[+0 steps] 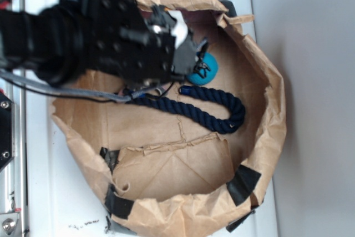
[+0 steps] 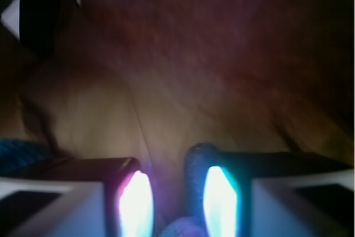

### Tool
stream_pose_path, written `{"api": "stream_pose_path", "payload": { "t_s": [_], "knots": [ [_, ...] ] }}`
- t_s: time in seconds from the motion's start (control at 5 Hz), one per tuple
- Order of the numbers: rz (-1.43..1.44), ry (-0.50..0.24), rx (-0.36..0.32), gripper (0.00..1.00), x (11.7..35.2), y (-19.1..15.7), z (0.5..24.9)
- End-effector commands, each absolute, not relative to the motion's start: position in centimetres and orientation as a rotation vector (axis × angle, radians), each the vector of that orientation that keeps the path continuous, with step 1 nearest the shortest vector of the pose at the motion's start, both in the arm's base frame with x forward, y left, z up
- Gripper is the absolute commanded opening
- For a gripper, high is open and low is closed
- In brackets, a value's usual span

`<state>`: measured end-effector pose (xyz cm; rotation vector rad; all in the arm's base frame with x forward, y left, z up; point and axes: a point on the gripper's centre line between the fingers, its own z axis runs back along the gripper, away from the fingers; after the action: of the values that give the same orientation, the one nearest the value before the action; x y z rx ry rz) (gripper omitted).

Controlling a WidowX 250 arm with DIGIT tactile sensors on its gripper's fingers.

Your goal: Grab the gray animal.

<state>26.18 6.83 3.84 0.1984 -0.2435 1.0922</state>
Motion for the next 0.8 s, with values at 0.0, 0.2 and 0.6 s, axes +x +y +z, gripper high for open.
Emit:
{"api": "stream_pose_path", "payload": {
  "t_s": [0.0,0.2,0.6],
  "knots": [
    [1.108,-0.212,0.056,1.0,26.3,8.4,10.9],
    [1.09,-0.208,0.029,1.0,25.6,8.7,12.1],
    [1.064,-0.16,0.061,1.0,24.1,9.6,11.4]
  ]
}}
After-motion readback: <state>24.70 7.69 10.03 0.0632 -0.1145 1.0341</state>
